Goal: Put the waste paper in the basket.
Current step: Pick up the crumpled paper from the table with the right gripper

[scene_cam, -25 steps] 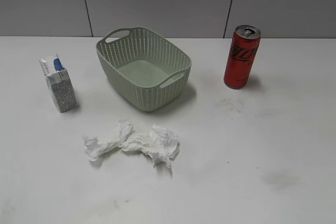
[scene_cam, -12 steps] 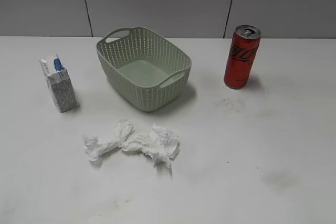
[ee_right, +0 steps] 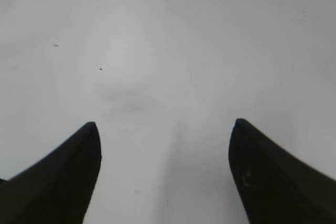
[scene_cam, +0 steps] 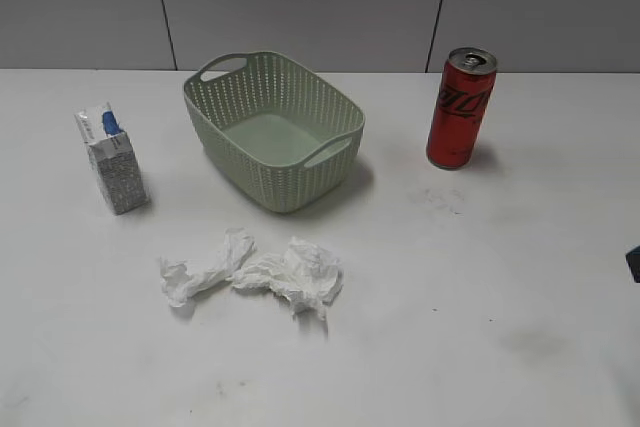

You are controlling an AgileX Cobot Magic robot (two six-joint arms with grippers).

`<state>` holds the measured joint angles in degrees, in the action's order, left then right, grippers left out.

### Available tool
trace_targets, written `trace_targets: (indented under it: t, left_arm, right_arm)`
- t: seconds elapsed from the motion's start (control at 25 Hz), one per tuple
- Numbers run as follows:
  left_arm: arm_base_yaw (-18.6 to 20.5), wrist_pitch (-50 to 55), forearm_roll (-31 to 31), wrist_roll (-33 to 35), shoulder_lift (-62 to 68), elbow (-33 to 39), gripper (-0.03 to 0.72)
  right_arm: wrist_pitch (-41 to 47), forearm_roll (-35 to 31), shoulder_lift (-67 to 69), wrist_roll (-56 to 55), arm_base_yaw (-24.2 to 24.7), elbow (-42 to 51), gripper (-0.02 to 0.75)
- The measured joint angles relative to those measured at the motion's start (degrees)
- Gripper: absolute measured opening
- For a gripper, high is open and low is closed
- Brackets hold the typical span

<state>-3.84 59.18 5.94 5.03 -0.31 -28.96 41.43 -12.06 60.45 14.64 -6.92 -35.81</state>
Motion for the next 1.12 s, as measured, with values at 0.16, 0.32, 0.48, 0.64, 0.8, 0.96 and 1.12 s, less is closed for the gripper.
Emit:
trace_targets:
  t: [0.16, 0.32, 0.48, 0.64, 0.8, 0.96, 1.12]
  left_arm:
    - [0.0, 0.0, 0.0, 0.0, 0.0, 0.0, 0.239]
    - [0.0, 0.0, 0.0, 0.0, 0.0, 0.0, 0.331]
    - [0.0, 0.0, 0.0, 0.0, 0.0, 0.0, 0.520]
    - [0.0, 0.0, 0.0, 0.0, 0.0, 0.0, 0.606]
    - [0.0, 0.0, 0.0, 0.0, 0.0, 0.0, 0.619]
    - [0.0, 0.0, 0.0, 0.0, 0.0, 0.0, 0.620]
    - [0.0, 0.0, 0.0, 0.0, 0.0, 0.0, 0.620]
  right_arm:
    - [-1.5, -0.3, 6.5, 0.9, -1.9, -3.4, 0.571]
    - [-3.9, -0.3, 11.8, 1.1, -8.9, -6.5, 0.571]
    - [-5.9, -0.3, 18.0, -0.5, -17.7, -9.5, 0.571]
    - [-7.5, -0.3, 24.9, -3.2, -25.1, -13.3, 0.571]
    - [-8.2, -0.3, 32.3, -5.5, -31.0, -18.2, 0.571]
    - [-8.4, -0.3, 39.9, -9.4, -36.4, -25.3, 0.570]
    - [-7.5, 0.0, 47.1, -13.7, -39.5, -32.4, 0.531]
